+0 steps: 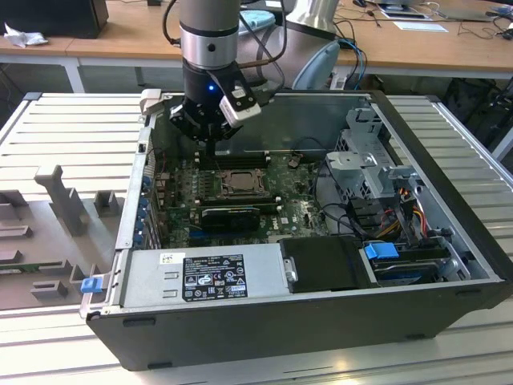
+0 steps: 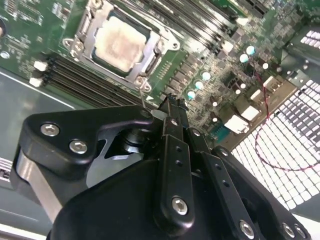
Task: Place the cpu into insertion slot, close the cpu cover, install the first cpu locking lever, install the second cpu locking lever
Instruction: 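Install the first cpu locking lever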
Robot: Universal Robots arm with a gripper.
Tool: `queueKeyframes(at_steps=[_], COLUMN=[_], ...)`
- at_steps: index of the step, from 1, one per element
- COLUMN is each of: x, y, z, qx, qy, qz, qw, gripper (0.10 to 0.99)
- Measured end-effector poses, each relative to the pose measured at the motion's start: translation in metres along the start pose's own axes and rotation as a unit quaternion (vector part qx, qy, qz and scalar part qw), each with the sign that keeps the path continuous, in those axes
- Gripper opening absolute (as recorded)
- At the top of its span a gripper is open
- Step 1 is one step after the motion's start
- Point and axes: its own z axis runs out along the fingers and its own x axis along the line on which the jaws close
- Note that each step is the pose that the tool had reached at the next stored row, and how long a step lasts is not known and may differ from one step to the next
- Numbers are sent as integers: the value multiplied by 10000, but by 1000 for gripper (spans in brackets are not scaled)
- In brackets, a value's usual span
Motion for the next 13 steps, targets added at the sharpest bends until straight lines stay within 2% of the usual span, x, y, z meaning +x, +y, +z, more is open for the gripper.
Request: queueKeyframes(at_steps=[7, 9, 12, 13], x=[137, 147, 140, 126], y=[107, 142, 281, 308], z=[72, 83, 123, 128], qx=[-1, -5, -7, -7], qy=[0, 0, -1, -1], qz=[-1, 0, -1, -1], qw=[10000, 10000, 10000, 10000], gripper=[106, 106, 106, 106])
